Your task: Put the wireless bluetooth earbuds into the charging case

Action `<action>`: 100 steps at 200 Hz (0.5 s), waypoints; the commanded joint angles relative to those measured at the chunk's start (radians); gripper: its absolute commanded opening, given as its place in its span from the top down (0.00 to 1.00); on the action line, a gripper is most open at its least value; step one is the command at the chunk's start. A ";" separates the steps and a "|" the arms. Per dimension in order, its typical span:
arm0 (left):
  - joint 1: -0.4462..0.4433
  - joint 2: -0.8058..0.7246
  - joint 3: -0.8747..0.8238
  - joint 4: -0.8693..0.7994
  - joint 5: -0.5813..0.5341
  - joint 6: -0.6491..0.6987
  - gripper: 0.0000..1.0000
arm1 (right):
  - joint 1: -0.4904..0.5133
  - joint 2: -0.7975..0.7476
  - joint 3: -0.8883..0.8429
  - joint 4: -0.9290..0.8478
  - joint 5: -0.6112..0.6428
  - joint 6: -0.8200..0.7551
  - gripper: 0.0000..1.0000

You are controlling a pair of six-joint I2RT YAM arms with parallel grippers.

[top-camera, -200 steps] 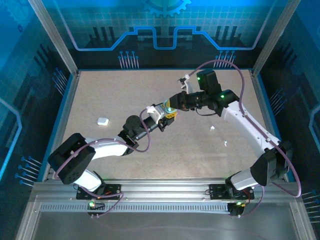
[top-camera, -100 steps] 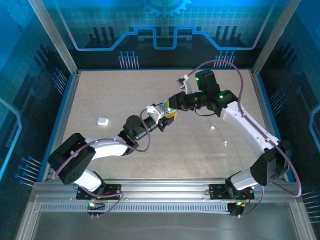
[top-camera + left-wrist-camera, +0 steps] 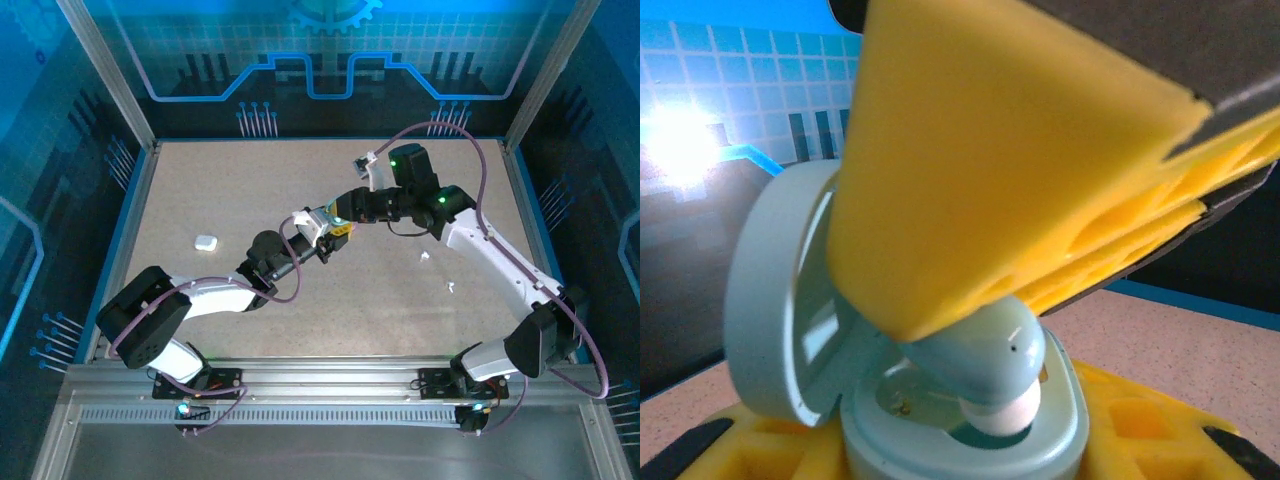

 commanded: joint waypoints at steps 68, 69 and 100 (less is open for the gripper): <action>-0.015 -0.013 0.042 0.108 0.010 -0.037 0.67 | 0.037 -0.059 -0.066 0.110 0.140 -0.027 0.80; -0.015 -0.013 0.042 0.108 0.010 -0.038 0.67 | 0.037 -0.059 -0.067 0.110 0.141 -0.027 0.80; -0.015 -0.013 0.044 0.112 0.005 -0.043 0.67 | 0.039 -0.068 -0.077 0.110 0.154 -0.042 0.80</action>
